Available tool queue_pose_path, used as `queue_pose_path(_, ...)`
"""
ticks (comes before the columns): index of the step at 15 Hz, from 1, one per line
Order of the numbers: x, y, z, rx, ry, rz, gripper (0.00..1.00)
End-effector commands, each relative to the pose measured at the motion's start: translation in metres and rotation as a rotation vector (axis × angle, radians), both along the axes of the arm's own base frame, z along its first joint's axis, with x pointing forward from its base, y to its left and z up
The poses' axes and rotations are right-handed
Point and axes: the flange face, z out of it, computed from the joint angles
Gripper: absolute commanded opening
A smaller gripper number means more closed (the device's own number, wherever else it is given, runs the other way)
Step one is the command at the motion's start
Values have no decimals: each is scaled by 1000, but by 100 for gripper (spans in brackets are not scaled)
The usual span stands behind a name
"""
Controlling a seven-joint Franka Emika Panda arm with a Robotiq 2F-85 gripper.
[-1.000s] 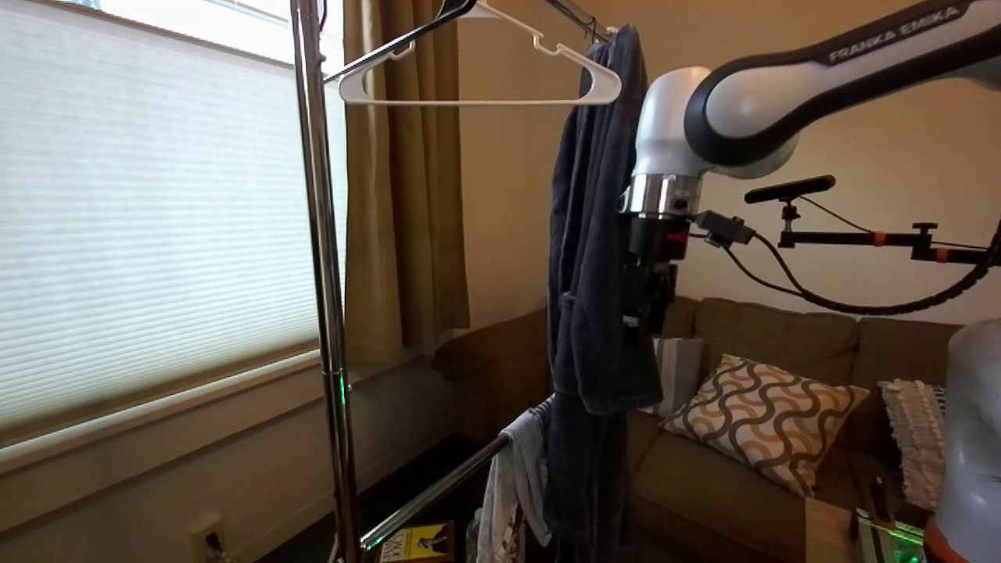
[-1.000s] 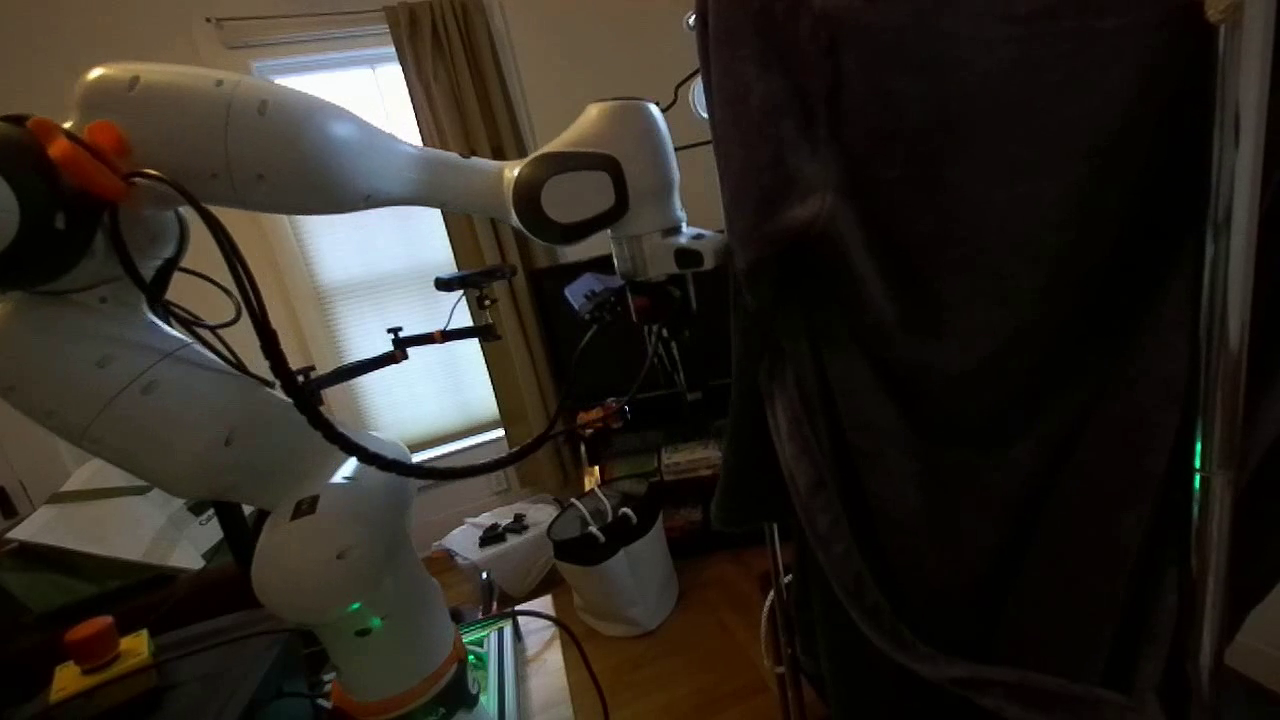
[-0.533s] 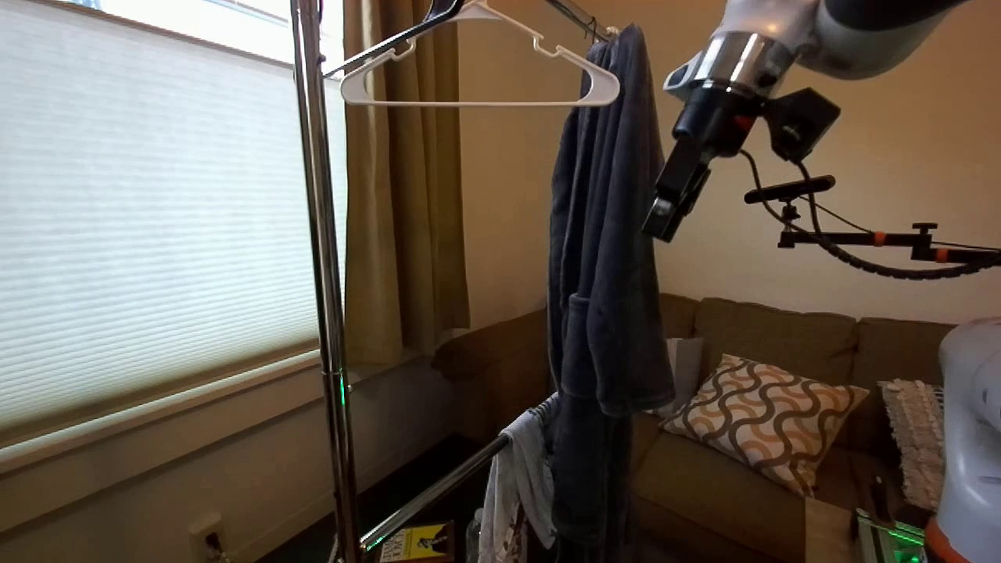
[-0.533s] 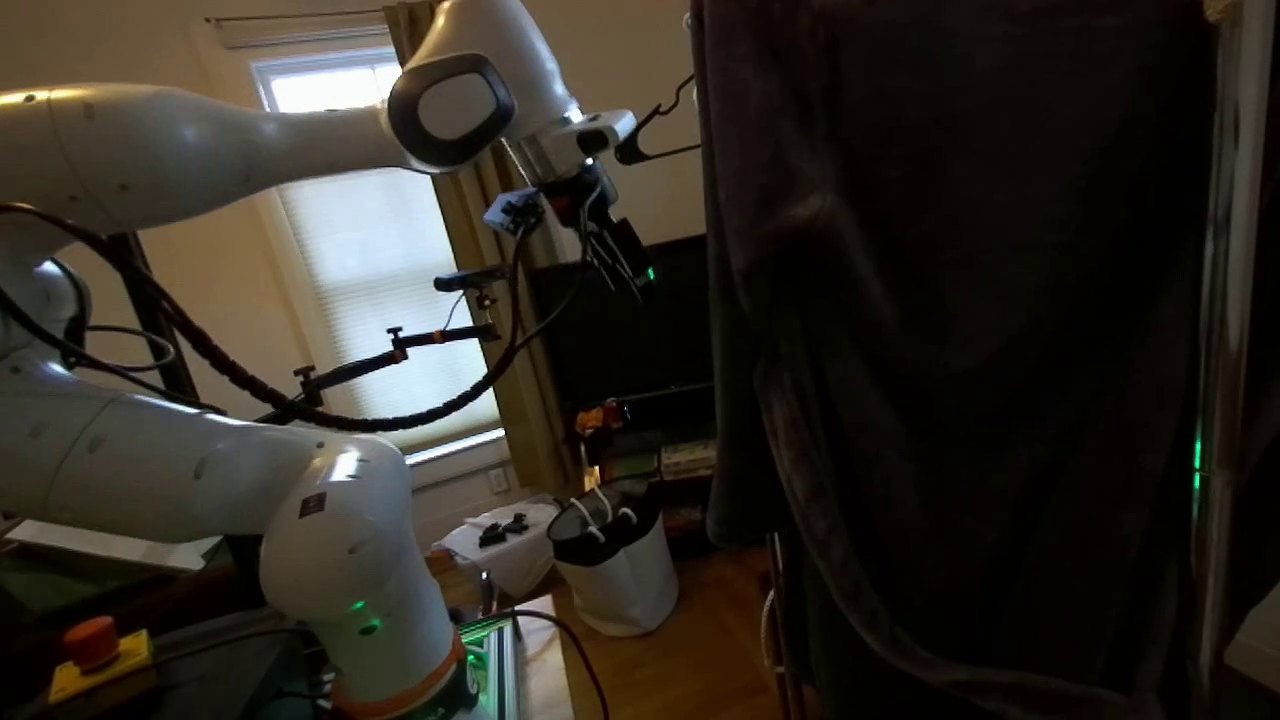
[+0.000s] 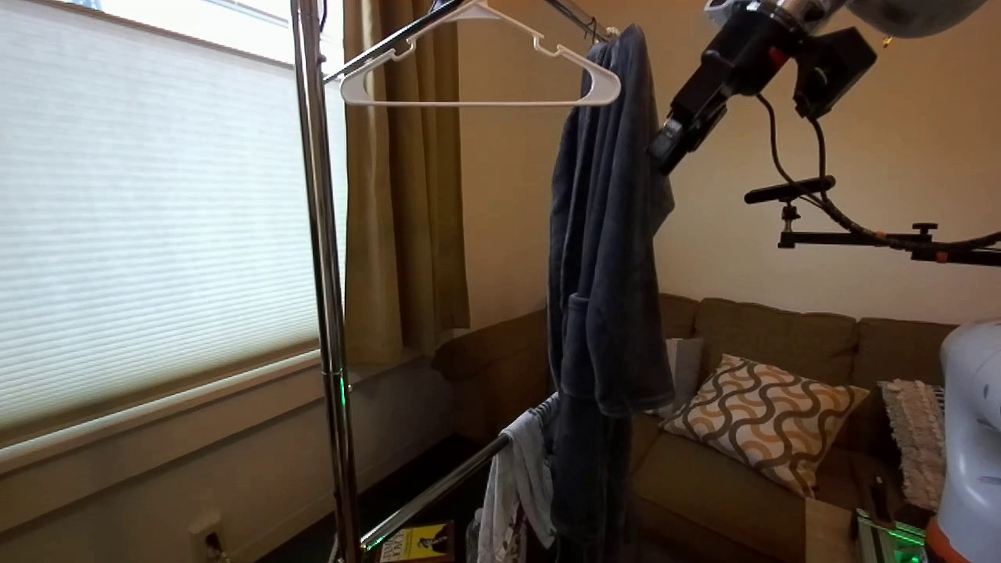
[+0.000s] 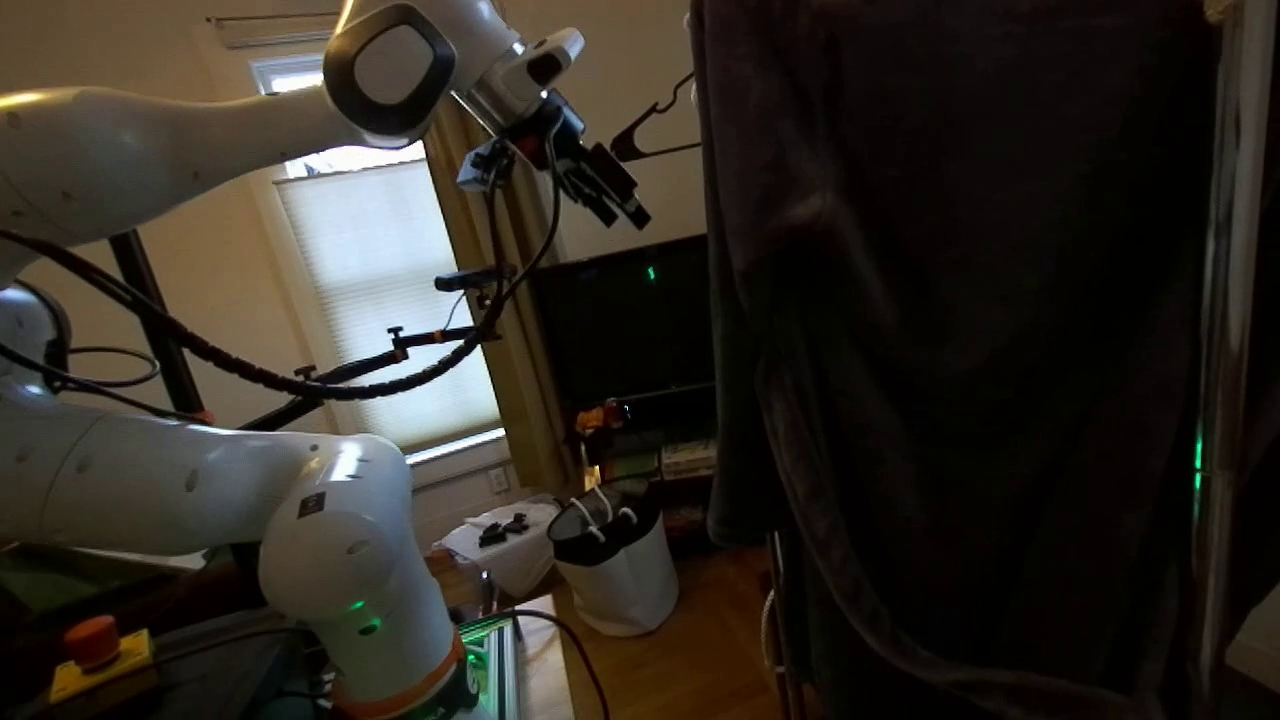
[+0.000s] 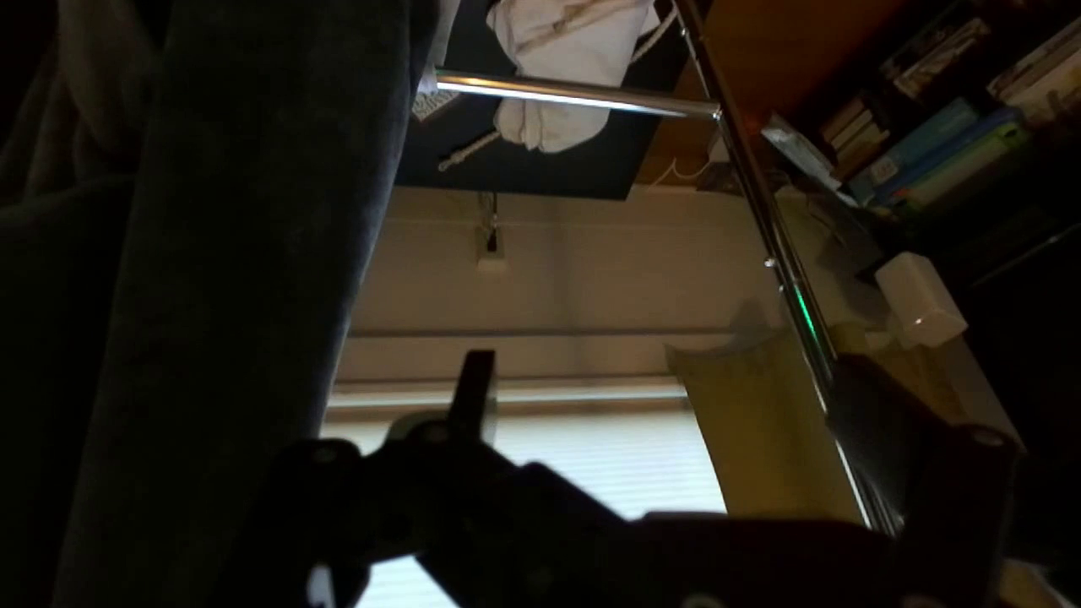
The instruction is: Move the white hanger to the bottom rail
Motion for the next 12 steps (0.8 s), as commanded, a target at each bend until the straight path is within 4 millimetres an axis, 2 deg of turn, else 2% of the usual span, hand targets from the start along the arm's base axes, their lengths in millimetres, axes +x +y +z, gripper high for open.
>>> queue_pose_path(1,-27,-16,47,28,-137,-5,100)
queue_pose_path(4,-36,-34,86,88,-176,-10,100)
queue_pose_path(6,-33,-43,110,100,-202,-14,100)
queue_pose_path(7,-39,-37,94,84,-211,-30,100)
queue_pose_path(10,-36,-44,109,95,-228,-36,100)
queue_pose_path(12,-26,-49,116,55,-248,-13,100)
